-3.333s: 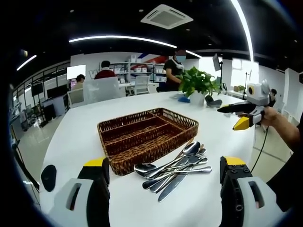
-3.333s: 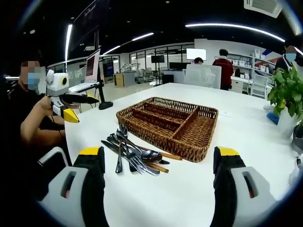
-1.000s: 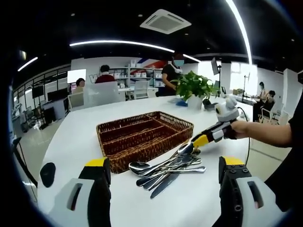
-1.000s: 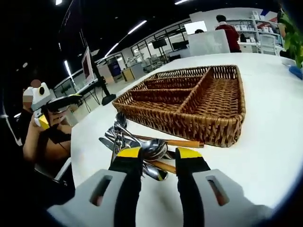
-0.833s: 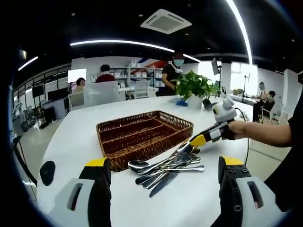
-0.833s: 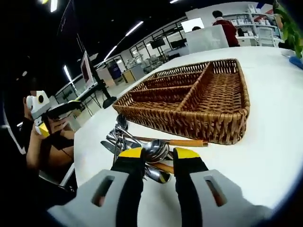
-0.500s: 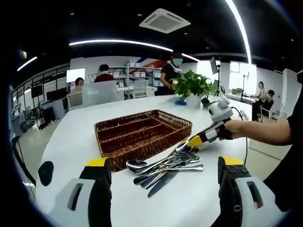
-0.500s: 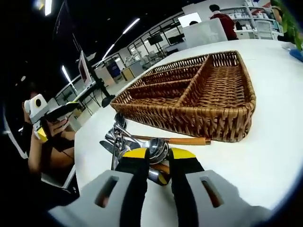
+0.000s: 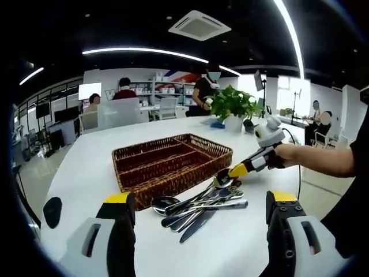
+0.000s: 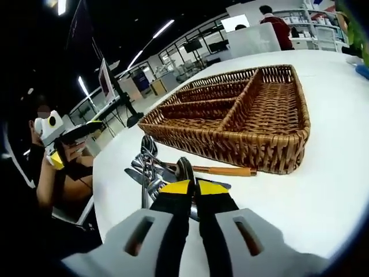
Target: Arrange the knives, forks, and spoons in their matching storage slots by inserting each utensil handle-first until every utensil is classified and aligned in the correct compartment
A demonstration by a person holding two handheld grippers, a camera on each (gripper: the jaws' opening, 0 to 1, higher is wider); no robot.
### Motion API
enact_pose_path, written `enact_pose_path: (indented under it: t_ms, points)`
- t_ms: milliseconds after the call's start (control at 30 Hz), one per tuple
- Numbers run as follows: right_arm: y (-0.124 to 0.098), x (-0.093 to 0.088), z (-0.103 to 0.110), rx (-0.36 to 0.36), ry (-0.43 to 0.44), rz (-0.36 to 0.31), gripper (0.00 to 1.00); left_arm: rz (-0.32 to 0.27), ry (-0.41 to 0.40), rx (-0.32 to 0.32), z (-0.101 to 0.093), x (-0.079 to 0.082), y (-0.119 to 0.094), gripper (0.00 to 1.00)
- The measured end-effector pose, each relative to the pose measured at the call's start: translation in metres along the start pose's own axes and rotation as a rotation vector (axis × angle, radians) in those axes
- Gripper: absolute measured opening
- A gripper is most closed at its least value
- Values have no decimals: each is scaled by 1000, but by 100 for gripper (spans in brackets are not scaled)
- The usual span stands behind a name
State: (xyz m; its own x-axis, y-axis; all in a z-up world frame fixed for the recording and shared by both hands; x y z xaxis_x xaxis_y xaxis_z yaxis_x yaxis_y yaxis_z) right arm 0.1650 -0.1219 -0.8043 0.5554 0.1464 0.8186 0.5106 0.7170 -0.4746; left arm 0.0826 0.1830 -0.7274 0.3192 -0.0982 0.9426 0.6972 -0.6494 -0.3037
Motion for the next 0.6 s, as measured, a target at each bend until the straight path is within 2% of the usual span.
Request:
enact_pose_path:
  t_ms: [233,600]
  points:
    - [-4,-2,2,18,56,-43,0,-4,-4,-6,0,-1,2,96]
    - [-12,7,2,-2,71,-102,0,-12,6,-8,2,1,1,96]
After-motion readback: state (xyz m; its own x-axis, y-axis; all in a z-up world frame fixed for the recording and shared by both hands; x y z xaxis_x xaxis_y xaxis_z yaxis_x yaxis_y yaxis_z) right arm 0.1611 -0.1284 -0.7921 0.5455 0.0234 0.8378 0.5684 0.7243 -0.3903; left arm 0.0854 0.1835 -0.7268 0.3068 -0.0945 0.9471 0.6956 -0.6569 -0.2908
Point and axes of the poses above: the point that each gripper's makers call its tool centre point, and the gripper's own axes: y roughly forward along the fingers, z roughly to its left, x roughly out of its top, the point moved 10 cm from there along -y, roughly backward along the fingers, and after that the axes turned 5 degrees about -y, right-handed, at the moved point
